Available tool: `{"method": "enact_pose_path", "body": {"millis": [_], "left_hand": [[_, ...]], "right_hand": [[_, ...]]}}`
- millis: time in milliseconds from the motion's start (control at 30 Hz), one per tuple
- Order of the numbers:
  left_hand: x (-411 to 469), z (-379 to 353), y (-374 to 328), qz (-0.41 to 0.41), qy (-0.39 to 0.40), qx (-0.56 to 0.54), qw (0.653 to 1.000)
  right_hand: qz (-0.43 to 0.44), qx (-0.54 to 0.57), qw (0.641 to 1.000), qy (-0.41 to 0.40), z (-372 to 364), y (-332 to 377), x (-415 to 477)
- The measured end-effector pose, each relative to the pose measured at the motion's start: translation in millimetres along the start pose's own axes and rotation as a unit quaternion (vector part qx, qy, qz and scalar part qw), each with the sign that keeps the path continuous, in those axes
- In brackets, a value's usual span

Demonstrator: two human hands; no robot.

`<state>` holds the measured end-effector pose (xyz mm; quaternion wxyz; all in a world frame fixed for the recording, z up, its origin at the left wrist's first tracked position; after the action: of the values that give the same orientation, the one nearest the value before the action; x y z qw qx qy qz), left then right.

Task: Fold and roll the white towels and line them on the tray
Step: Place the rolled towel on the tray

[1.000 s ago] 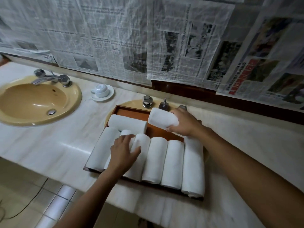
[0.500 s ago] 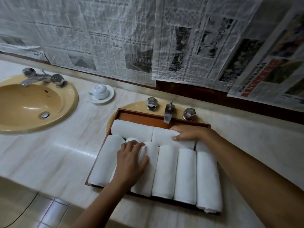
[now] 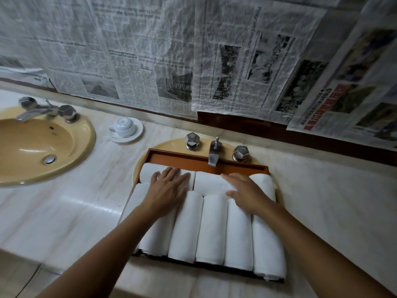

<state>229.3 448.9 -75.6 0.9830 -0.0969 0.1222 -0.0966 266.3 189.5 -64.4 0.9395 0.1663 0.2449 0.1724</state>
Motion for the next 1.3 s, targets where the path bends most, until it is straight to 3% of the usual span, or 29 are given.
{"method": "enact_pose_path", "body": {"millis": [133,300,533,667,900,1300], "left_hand": [[-5.7,0.8,15.2,0.001,-0.001,0.003,1.000],[-14.6,3.6,9.9,0.011,-0.018,-0.070,0.997],[-73.1,-3.1,-16.2,0.078,-0.100,-0.143,0.982],[-96.8,-33.8,-42.9,0.060,-0.079,-0.078,0.992],[-101.0,-45.9,-41.2,0.064,-0.061,-0.031,0.996],[-100.9,-34.2,-90.1,0.077,-0.080,-0.107,0.988]], "right_hand": [[-0.003,0.013,1.000,-0.006,-6.6,-1.6,1.0],[-0.022,0.034,0.999,-0.013,-5.5,0.2,-9.4],[-0.066,0.062,0.980,-0.175,-15.9,-5.6,-76.9],[-0.115,0.051,0.965,-0.229,-42.1,-20.5,-115.5],[-0.086,0.062,0.970,-0.216,-74.5,-36.5,-128.1],[-0.093,0.186,0.955,-0.211,-53.4,-67.2,-173.8]]}}
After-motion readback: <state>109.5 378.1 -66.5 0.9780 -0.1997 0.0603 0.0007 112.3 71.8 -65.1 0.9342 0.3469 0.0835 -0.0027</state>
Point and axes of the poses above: each hand's wrist, its own x-axis towards the middle knuckle, its own z-axis out of the back of the hand, y = z × x, the point moved 6 cm from there along x, towards the middle knuckle, and after that the axes turned 8 degrees about y, right-handed, at the moved point
